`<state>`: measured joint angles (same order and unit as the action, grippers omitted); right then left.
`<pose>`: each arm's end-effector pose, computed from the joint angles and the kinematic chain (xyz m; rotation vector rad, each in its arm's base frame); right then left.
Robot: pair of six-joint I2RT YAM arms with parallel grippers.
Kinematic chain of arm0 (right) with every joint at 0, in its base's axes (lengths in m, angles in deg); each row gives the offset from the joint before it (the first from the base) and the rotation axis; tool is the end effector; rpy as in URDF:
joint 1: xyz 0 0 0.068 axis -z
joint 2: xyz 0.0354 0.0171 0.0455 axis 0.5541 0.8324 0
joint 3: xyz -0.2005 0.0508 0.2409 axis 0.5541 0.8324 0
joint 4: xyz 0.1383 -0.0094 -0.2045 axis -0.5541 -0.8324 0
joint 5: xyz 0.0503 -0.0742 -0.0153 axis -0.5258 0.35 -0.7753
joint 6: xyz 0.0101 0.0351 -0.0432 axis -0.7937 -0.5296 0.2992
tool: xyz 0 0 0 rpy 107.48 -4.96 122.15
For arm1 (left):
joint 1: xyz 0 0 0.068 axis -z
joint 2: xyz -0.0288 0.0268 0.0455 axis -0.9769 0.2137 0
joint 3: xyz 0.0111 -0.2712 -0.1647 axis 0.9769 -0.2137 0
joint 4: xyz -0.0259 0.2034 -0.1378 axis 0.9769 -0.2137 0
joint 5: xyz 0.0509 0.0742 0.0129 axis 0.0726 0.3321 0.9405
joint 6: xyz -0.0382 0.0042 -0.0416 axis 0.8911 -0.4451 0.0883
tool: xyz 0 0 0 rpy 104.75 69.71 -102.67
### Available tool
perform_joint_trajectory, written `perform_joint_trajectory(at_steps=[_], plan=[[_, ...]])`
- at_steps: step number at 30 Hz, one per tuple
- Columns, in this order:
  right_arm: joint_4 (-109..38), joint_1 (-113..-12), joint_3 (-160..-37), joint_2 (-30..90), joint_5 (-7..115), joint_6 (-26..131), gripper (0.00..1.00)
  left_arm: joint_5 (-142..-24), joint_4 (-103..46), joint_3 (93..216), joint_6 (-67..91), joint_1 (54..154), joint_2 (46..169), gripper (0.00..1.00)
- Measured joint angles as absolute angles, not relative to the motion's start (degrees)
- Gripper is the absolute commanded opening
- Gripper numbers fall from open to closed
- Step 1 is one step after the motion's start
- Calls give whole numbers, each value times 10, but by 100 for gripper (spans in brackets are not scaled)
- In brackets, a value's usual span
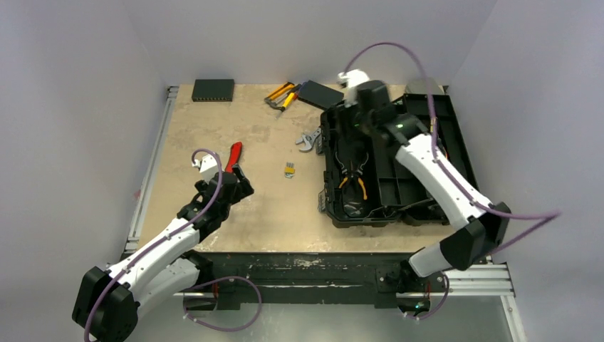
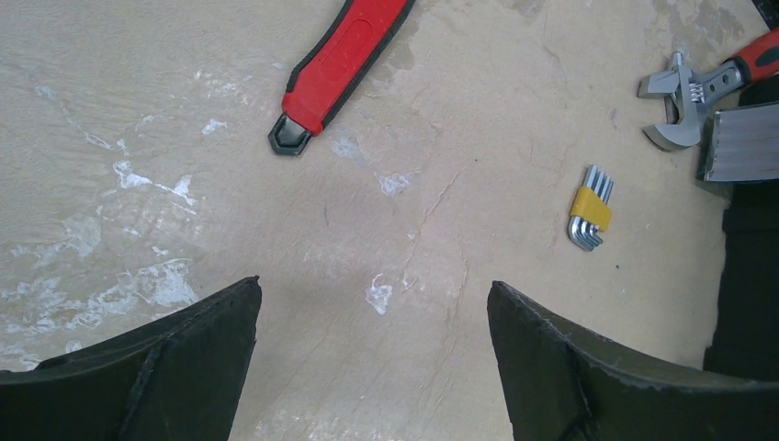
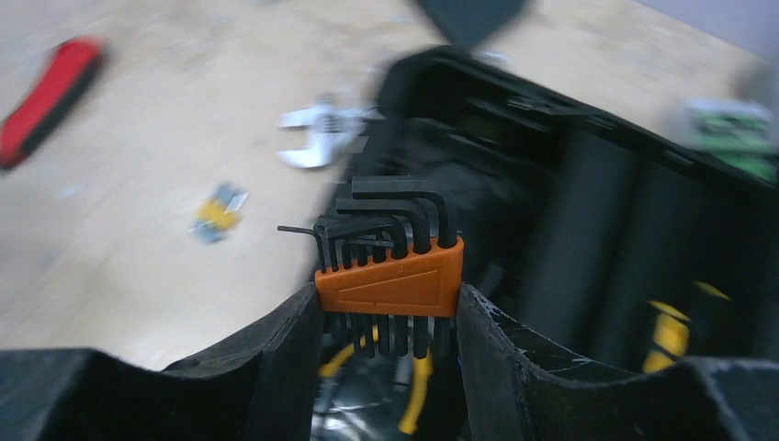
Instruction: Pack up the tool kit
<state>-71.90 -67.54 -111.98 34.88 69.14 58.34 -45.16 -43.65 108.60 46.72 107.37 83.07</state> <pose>0.2667 0.1730 0.4311 -0.5375 2.0980 0.2134 0.1347 -0.0543 0.2464 -0.5785 2.0609 -0.1928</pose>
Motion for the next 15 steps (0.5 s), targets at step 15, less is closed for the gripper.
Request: perform_joint_trajectory(at_steps=[15], plan=[[-775, -406, -1070, 275, 802, 544, 18, -462, -435, 1086, 467, 1074, 837, 89]])
